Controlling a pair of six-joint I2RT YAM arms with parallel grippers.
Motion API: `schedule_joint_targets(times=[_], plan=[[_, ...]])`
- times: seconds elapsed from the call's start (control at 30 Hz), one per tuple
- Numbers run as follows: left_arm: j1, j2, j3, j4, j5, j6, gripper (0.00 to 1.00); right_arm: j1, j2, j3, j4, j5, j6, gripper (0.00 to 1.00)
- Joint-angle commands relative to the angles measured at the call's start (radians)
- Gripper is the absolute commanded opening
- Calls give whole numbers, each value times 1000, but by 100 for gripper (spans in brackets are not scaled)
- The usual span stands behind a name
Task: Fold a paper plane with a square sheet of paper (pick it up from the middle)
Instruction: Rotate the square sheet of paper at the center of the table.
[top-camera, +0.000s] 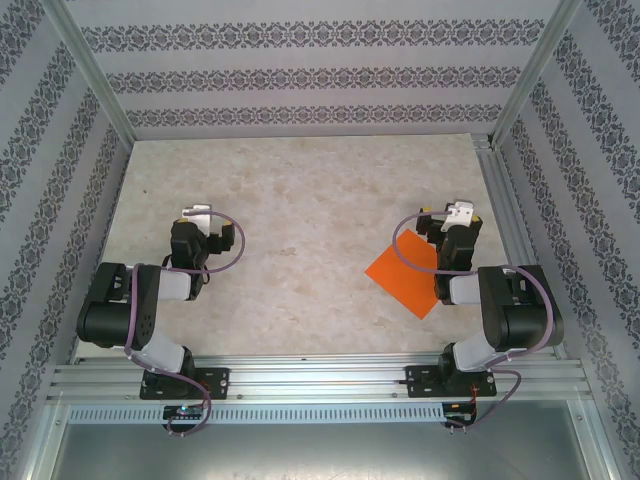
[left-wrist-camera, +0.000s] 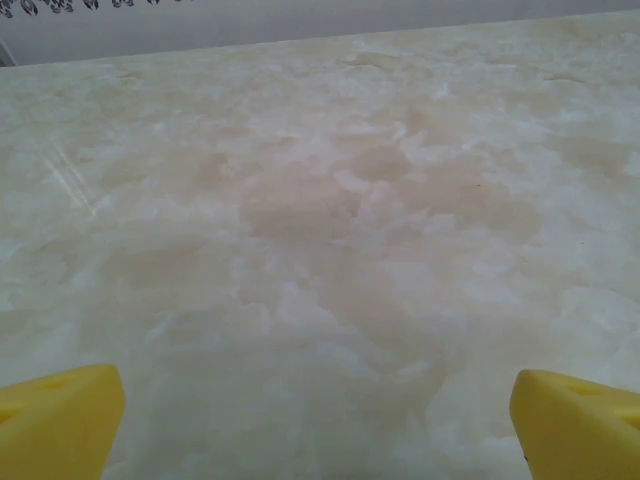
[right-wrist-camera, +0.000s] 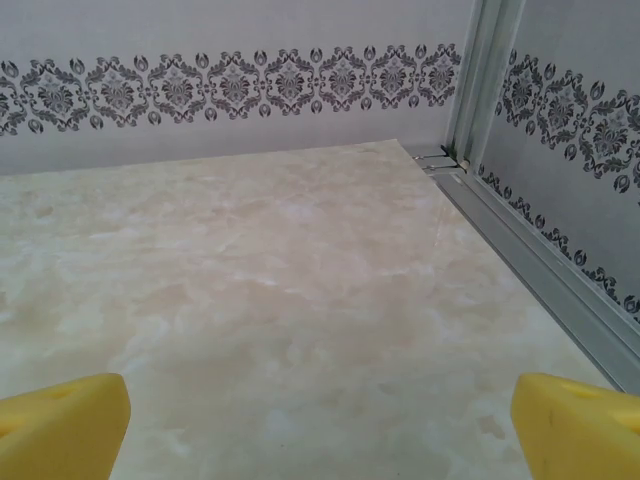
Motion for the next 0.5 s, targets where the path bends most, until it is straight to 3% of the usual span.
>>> schedule_joint_targets(times=[0.0, 0.47], plan=[[-10, -2, 14, 53, 10, 15, 100, 7, 3, 6, 18, -41, -15, 98], [-10, -3, 14, 53, 10, 16, 100, -9, 6, 6, -1, -18, 13, 98]])
